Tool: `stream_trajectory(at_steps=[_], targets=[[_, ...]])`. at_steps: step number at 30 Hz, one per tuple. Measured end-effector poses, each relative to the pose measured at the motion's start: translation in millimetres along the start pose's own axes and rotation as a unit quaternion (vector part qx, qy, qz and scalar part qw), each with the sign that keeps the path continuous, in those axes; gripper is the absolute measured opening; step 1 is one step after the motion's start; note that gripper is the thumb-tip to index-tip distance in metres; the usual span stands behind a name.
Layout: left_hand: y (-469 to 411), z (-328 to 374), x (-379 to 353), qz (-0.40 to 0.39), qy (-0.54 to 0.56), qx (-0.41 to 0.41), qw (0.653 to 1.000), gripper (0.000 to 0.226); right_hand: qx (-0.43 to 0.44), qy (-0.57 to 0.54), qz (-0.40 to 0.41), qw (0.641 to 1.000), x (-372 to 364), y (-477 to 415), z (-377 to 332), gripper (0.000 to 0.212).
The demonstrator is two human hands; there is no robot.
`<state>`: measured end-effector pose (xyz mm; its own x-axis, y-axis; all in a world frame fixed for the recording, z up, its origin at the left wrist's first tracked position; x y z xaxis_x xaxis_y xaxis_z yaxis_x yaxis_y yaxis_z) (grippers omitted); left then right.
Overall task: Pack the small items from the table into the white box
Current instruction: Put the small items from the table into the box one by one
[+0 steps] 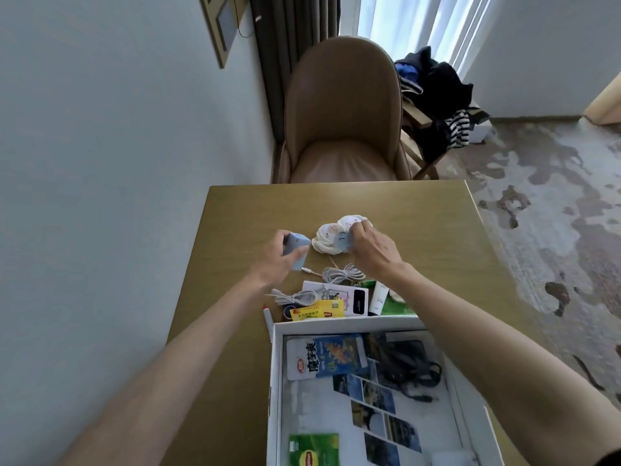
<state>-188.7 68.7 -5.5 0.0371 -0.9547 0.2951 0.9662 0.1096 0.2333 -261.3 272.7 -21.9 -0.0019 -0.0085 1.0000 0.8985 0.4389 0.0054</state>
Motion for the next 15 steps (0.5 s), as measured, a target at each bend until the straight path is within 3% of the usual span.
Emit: stream_trajectory(at_steps=[4, 7, 15], targets=[[53, 46, -15, -0.012, 0.052, -0.060, 0.997, 0.035, -0.014, -0.190, 0.030, 0.981, 47, 39, 16, 0.030], [104, 59, -39, -0.031, 0.026, -0.093, 0.995, 0.029, -0.017, -0.304, 0.052, 0.951, 70, 93, 37, 0.033], [196, 30, -130, -0.148, -0.197, -0.029, 0.969, 0.040, -0.008, -0.351, -0.037, 0.935, 75, 229, 76, 0.028]])
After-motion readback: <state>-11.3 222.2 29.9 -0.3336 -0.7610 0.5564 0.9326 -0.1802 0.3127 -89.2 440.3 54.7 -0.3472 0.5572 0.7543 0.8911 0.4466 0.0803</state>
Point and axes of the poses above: each hand's wrist, its own y-axis away from the middle knuckle, its own x-axis out of the back of the hand, z = x × y, the point moved 1 cm from there along -y, towards the middle knuckle, and after that the axes turned 15 degrees about y, right-handed, at the moved point
